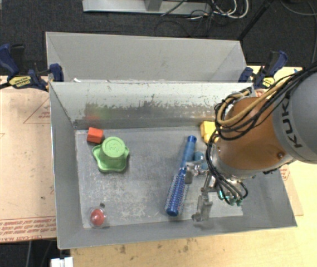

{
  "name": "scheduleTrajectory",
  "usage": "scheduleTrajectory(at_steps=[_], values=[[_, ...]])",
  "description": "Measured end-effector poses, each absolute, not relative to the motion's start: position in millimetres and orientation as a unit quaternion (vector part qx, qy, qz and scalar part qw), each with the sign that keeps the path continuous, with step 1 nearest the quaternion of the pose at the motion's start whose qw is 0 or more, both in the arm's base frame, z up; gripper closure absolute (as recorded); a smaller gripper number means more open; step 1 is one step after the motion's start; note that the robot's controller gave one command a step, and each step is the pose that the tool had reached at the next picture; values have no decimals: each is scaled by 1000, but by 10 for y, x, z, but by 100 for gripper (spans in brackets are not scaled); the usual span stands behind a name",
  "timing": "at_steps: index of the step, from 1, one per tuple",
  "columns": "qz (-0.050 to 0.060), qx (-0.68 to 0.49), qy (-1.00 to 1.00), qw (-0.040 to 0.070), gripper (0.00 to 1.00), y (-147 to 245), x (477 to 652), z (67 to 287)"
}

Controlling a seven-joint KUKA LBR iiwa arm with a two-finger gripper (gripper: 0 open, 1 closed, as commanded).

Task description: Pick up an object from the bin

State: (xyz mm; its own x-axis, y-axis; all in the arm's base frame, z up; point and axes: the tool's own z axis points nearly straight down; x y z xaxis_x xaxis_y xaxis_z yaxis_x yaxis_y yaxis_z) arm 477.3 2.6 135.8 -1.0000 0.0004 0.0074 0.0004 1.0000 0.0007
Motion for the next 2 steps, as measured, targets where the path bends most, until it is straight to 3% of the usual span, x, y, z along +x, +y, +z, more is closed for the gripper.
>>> scheduleTrajectory(at_steps=[1,2], values=[[-1,297,-955,0,0,294,5133,686],[-1,296,-955,0,100,287,5133,691]])
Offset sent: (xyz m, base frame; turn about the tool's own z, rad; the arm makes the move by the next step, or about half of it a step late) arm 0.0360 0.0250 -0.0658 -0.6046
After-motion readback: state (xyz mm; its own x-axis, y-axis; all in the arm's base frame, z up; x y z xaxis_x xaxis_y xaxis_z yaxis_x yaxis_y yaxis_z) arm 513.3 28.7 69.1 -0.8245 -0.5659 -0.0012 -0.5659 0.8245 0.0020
